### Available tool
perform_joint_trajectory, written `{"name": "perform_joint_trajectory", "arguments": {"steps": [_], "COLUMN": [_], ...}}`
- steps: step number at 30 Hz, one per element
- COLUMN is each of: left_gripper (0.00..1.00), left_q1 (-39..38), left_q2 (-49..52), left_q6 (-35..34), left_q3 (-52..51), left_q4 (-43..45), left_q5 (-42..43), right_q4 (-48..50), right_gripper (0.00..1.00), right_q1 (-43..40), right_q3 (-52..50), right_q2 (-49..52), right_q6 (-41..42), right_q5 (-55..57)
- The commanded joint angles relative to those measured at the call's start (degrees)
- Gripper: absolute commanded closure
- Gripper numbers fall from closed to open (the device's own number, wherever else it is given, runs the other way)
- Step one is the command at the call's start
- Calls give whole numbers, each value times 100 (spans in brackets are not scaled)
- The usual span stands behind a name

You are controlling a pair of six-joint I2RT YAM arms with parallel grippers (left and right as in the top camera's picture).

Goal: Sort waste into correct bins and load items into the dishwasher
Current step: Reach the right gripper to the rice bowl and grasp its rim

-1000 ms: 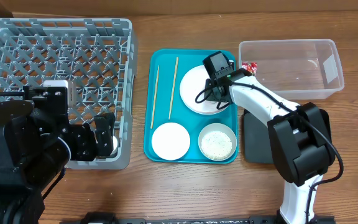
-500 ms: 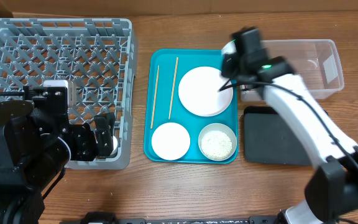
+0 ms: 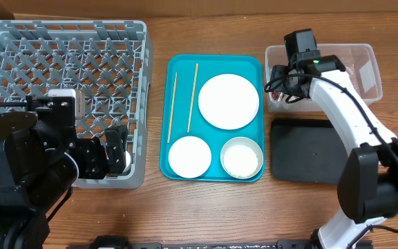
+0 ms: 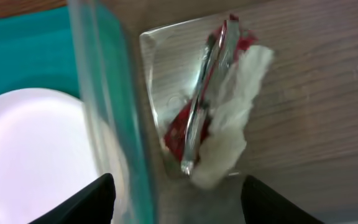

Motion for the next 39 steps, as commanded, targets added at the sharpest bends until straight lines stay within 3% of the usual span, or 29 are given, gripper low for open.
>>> {"name": "perform_joint_trajectory", "arguments": {"steps": [1,7,13,18,24,31,39], "left_gripper": [0,0,0,0,0,0,0], "left_q1": [7,7,7,7,7,7,7], "left_q2": [-7,-7,-7,4,7,20,26], "left_q6": [-61,-61,-61,-59,-61,-59,-61], "left_q3": [35,35,35,35,35,35,35], "left_q4": [22,22,22,22,22,22,20], "left_q5": [-52,-52,-52,-52,-52,-52,-52], "right_q4": [-37,-822,-1591,-1174,-651,-428,-210], "right_gripper": [32,31,35,51,51,64,68], "right_q1": [72,566,1314,2299,3434,3534,3536], "right_q3": [140,101,-549,-1604,-2155,-2155,-2157], "right_q2": [-1016,-2590,-3064,-2887,-2063,-1261,-984], "right_q6": [-50,-94,98,179,334,389,387], "right_q5": [-564,-750,-841,-1213,-544,-487,-533]}}
